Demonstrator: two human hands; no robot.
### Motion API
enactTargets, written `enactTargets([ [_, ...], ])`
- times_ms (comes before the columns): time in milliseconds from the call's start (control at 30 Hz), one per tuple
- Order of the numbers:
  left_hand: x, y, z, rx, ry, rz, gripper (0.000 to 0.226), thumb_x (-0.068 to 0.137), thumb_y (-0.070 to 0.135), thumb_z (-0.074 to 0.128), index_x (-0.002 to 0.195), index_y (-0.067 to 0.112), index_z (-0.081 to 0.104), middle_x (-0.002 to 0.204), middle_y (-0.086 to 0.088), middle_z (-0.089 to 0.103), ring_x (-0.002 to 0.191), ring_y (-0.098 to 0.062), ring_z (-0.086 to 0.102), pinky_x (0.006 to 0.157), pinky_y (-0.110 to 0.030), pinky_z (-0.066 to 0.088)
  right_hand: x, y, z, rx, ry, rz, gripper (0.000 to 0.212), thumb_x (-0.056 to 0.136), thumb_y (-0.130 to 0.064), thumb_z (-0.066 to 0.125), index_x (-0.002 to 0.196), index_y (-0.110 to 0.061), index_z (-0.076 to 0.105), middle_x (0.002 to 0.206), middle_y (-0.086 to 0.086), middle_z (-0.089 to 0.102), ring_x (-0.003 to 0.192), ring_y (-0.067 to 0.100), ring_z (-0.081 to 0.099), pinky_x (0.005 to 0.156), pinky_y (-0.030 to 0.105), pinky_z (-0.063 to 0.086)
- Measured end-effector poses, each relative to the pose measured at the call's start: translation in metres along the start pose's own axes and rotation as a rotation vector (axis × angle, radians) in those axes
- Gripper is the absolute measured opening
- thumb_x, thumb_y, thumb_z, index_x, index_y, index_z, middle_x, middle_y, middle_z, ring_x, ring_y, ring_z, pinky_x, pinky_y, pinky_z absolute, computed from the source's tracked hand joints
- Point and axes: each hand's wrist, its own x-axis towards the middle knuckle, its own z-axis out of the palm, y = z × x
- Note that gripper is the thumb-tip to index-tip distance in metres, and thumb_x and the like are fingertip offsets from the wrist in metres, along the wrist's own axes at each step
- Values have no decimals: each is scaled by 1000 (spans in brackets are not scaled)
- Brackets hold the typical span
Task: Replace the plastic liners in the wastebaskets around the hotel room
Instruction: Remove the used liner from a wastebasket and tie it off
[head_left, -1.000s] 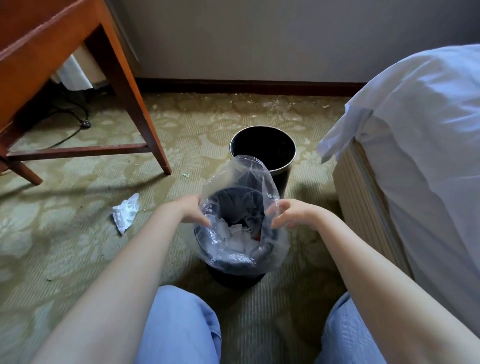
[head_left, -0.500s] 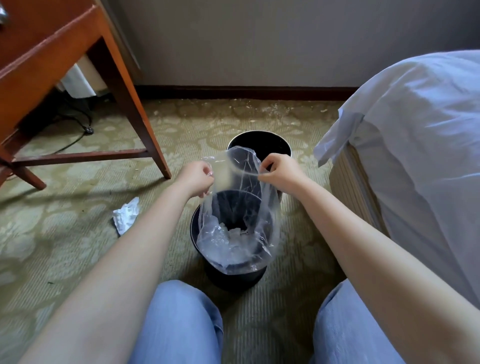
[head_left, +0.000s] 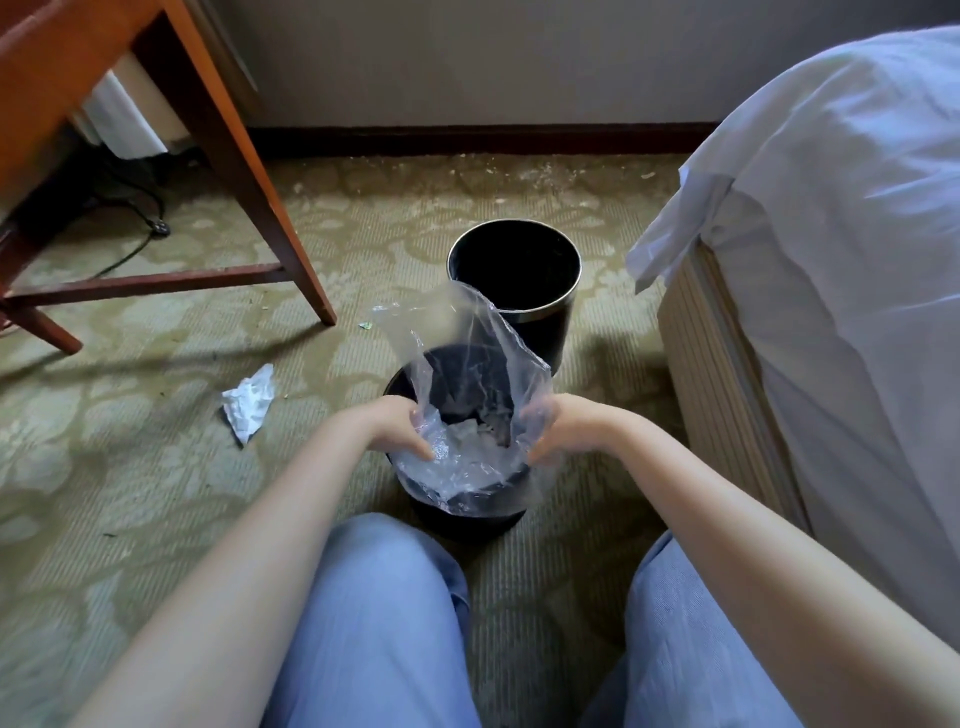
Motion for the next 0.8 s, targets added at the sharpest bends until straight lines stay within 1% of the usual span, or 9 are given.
enactTargets([
  [100, 1, 4, 3, 8, 66, 69, 25, 83, 24, 70, 79, 12, 48, 82, -3, 50, 72, -17, 47, 58, -24, 37, -2, -9, -4, 12, -11, 6, 27, 77, -10, 75, 101, -15, 64, 98, 18, 71, 72, 26, 70, 65, 36, 60],
  [167, 1, 9, -4, -108, 201, 105, 28, 85, 21, 65, 71, 14, 42, 71, -1, 46, 62, -15, 46, 54, -24, 36, -5, -20, -17, 31, 159, -15, 23, 80, -9, 72, 97, -15, 59, 92, 12, 67, 67, 22, 64, 54, 29, 53],
  [300, 0, 20, -26, -206, 661, 106, 9, 87, 17, 55, 84, 11, 48, 75, -6, 54, 67, -25, 54, 57, -33, 42, -9, -36, -47, 76, 596, -79, 31, 84, -15, 65, 115, -16, 61, 96, 1, 61, 81, 19, 58, 62, 29, 44],
  [400, -6, 30, -39, -238, 775, 103, 13, 89, 15, 50, 102, 15, 50, 86, -6, 56, 75, -27, 54, 57, -31, 38, -10, -46, -51, -13, 824, -147, 35, 86, -16, 61, 121, -18, 58, 101, 3, 62, 89, 23, 58, 67, 33, 47],
  [500, -10, 38, -47, -306, 840, 118, 23, 88, 12, 51, 111, 16, 51, 85, -3, 55, 74, -24, 53, 55, -29, 35, -19, -57, -40, -238, 1041, -498, 30, 82, -24, 69, 109, -12, 63, 98, 4, 59, 90, 27, 54, 67, 34, 45],
  [600, -14, 40, -52, -371, 929, 134, 28, 87, 8, 50, 114, 14, 52, 84, -5, 57, 76, -26, 54, 60, -31, 40, -28, -69, -20, -281, 774, -637, 54, 77, -46, 72, 119, -17, 57, 107, -1, 59, 97, 21, 54, 75, 33, 46],
  [700, -22, 40, -55, -460, 1004, 211, 23, 84, 2, 50, 105, 9, 57, 84, -5, 57, 82, -27, 57, 69, -32, 45, -20, -78, 16, -505, 407, -405, 85, 75, -59, 67, 144, -23, 32, 128, -2, 55, 110, 20, 56, 85, 37, 51],
  [733, -25, 38, -55, -473, 1010, 247, 20, 83, 2, 51, 101, 9, 59, 89, -5, 58, 83, -26, 57, 71, -30, 44, -13, -79, 30, -574, 348, -332, 79, 79, -52, 67, 142, -21, 30, 124, 1, 57, 105, 24, 59, 80, 39, 52],
  [800, -28, 33, -54, -481, 958, 338, 17, 82, 3, 56, 97, 10, 60, 102, -2, 58, 80, -28, 60, 72, -30, 45, -2, -80, 44, -522, 358, -269, 36, 89, -29, 60, 119, -17, 44, 102, 3, 62, 88, 29, 61, 67, 37, 51],
])
